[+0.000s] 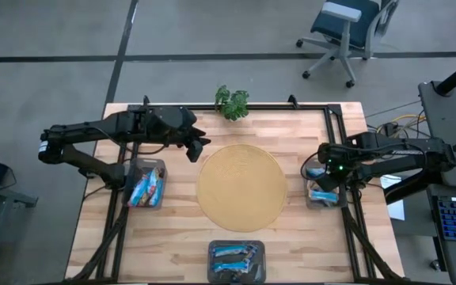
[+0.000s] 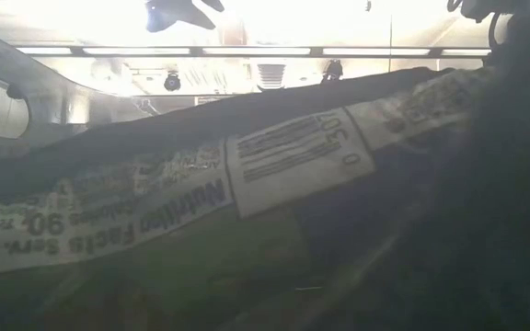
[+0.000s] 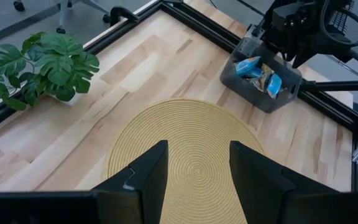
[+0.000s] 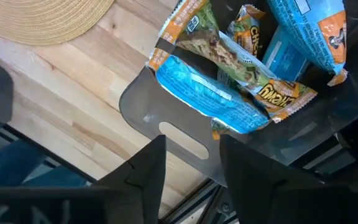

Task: Pick and place Granola Bars by type
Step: Return to Home Position

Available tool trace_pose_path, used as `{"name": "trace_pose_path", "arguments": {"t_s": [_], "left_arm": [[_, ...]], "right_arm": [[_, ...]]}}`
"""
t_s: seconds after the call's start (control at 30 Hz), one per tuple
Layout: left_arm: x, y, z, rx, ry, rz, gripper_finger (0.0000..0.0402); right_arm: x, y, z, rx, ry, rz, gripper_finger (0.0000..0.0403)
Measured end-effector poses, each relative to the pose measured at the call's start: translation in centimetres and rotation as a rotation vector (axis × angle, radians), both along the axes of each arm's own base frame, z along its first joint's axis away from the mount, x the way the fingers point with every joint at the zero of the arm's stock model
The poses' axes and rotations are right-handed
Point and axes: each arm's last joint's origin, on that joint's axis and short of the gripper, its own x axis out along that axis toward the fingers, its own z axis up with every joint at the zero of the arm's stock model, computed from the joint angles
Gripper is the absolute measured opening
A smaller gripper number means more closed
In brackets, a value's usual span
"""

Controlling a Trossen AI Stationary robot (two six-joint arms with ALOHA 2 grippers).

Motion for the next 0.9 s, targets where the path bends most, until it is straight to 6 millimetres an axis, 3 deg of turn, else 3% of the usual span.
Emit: {"name": "trace_pose_path", "arguments": {"t_s": [0.23, 0.5, 0.7, 0.9], "left_arm": [[0.0, 0.0, 0.0, 0.000, -0.001, 0.000, 0.0153], [0.0, 0.0, 0.0, 0.000, -0.002, 0.000, 0.0153], [0.0, -0.1, 0.1, 0.006, -0.002, -0.025, 0.0142], [0.0, -0.1, 0.1, -0.004, -0.004, -0.053, 0.0098]], "right_arm": [[0.0, 0.0, 0.0, -0.006, -0.004, 0.010, 0.0165], [0.3, 0.0, 0.0, -0.027, -0.062, 0.091, 0.0163], [2.4, -0.1, 0.9, -0.097, -0.343, 0.222, 0.0128], [4.3, -0.2, 2.1, -0.179, -0.602, 0.311, 0.0070]]}}
